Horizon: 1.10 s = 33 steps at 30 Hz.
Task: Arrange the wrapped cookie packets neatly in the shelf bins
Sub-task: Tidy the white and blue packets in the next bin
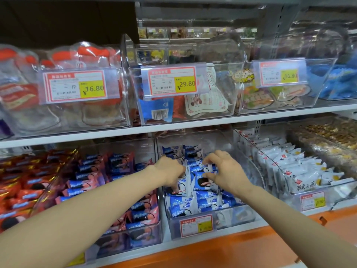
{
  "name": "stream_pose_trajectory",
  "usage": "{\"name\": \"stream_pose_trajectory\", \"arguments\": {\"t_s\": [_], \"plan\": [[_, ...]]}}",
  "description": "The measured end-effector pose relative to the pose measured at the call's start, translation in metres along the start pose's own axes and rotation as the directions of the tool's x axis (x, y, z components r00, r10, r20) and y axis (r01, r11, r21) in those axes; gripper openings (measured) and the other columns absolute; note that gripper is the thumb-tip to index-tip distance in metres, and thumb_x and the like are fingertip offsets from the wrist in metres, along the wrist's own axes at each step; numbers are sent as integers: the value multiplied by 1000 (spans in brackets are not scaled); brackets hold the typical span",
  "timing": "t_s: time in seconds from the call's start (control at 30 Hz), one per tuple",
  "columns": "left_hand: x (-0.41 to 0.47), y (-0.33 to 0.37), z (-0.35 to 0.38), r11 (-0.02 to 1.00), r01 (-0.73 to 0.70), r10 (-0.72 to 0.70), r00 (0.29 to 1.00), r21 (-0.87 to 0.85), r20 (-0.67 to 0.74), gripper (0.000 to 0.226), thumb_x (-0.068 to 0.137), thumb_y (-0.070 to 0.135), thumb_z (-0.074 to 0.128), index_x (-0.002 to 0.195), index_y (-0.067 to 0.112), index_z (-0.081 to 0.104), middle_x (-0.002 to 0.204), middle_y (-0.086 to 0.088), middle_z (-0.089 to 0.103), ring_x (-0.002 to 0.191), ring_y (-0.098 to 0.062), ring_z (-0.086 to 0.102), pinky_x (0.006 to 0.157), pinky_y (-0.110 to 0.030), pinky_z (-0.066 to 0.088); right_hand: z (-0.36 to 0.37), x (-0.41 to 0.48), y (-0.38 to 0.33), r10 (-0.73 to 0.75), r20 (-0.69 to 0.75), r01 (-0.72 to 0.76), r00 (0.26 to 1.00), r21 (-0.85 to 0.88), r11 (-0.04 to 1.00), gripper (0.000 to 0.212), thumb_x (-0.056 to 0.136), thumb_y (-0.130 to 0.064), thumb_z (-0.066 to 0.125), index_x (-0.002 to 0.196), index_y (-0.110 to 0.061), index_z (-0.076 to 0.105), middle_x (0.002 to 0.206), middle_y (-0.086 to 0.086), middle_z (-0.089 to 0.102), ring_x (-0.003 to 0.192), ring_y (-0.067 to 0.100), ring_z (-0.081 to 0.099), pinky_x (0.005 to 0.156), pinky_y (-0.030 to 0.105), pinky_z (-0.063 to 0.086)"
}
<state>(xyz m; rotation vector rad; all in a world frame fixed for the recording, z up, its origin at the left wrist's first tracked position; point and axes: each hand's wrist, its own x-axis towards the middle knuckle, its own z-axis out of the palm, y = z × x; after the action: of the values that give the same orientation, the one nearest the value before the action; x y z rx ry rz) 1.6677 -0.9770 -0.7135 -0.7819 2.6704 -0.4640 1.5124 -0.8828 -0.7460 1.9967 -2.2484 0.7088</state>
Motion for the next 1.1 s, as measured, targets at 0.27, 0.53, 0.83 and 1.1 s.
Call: {"name": "stream_pose_trajectory", "arguments": {"t_s": [0.27, 0.53, 0.83, 1.1], "plan": [[0, 7, 2, 998, -3, 9, 996, 65, -93, 42, 88, 34, 61, 122, 14, 48, 117, -8, 59, 109, -26, 54, 78, -33, 38, 18, -11, -15, -216, 575, 162, 789, 144, 976, 24, 85, -13, 58, 98, -28, 72, 79, -13, 65, 63, -2, 50, 62, 19, 39], [-38, -9, -2, 936, -27, -146, 879, -352, -454, 26, 91, 45, 50, 106, 25, 51, 110, 9, 54, 107, -12, 49, 82, -26, 31, 26, -7, -14, -278, 549, 279, 788, 85, 957, 14, 86, -21, 61, 89, -24, 75, 80, -21, 58, 72, 1, 49, 63, 22, 40], [-55, -16, 25, 836, 0, -314, 821, -549, -477, 15, 91, 40, 52, 102, 28, 55, 106, 15, 53, 104, -6, 47, 89, -25, 33, 33, -3, -17, -238, 556, 171, 796, 170, 971, 13, 87, -21, 65, 92, -18, 76, 75, -18, 63, 58, -16, 50, 52, 6, 28], [-58, -16, 33, 835, -2, -309, 826, -550, -472, 15, 92, 37, 52, 103, 27, 55, 110, 14, 52, 109, -7, 43, 91, -24, 30, 17, 1, -31, -151, 418, 145, 896, 47, 988, 19, 83, -37, 68, 98, -27, 71, 59, -23, 55, 61, -4, 49, 53, 15, 29]]}}
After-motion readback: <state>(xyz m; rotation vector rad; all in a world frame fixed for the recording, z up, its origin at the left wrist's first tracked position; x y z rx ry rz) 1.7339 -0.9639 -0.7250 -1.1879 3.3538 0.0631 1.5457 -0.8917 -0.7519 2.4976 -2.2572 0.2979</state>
